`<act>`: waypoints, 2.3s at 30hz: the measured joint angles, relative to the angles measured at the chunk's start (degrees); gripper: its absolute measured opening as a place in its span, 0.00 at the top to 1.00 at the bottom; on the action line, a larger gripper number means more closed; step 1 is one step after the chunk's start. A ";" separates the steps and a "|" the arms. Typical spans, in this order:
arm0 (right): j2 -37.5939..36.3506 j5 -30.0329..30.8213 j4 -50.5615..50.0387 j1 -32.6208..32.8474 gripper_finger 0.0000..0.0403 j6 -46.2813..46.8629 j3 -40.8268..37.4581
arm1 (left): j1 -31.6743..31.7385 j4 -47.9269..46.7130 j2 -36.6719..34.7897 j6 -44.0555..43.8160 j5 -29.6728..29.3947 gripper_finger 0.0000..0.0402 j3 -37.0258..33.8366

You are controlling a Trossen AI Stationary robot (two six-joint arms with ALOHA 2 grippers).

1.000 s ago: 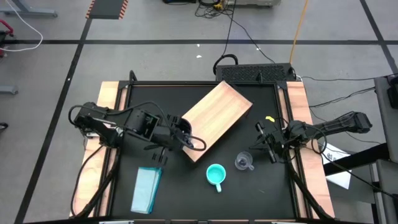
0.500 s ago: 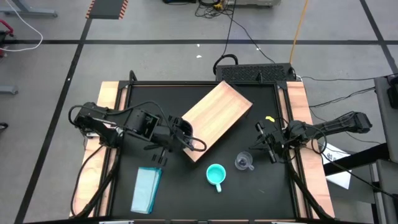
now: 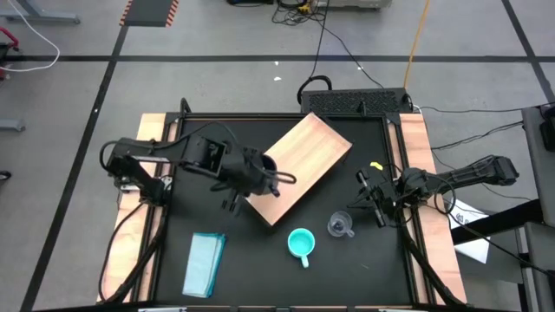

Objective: Stack small to large cups/mugs on shelf
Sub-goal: Put the dark blue cup on the shelf

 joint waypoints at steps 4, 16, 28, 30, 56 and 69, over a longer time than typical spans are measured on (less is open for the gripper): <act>0.02 0.00 0.02 0.02 1.00 0.00 0.00 | 1.73 0.64 0.00 1.76 0.84 0.96 0.02; 0.02 0.00 0.00 0.00 1.00 0.01 0.00 | 2.26 0.52 0.00 1.40 1.66 0.96 0.02; 0.00 0.00 0.02 -0.01 1.00 0.20 0.00 | 2.26 0.09 2.30 0.67 -0.10 0.96 0.02; 0.07 0.00 0.03 0.01 1.00 0.20 0.00 | 2.26 -0.33 2.84 0.67 -0.67 0.96 0.00; 0.72 0.00 0.23 0.00 1.00 0.24 0.00 | 2.11 -1.15 4.98 -1.04 -1.16 0.96 -0.02; 0.72 -0.02 0.23 0.02 1.00 0.26 0.00 | 0.89 0.74 4.98 -1.48 -1.36 0.96 -0.02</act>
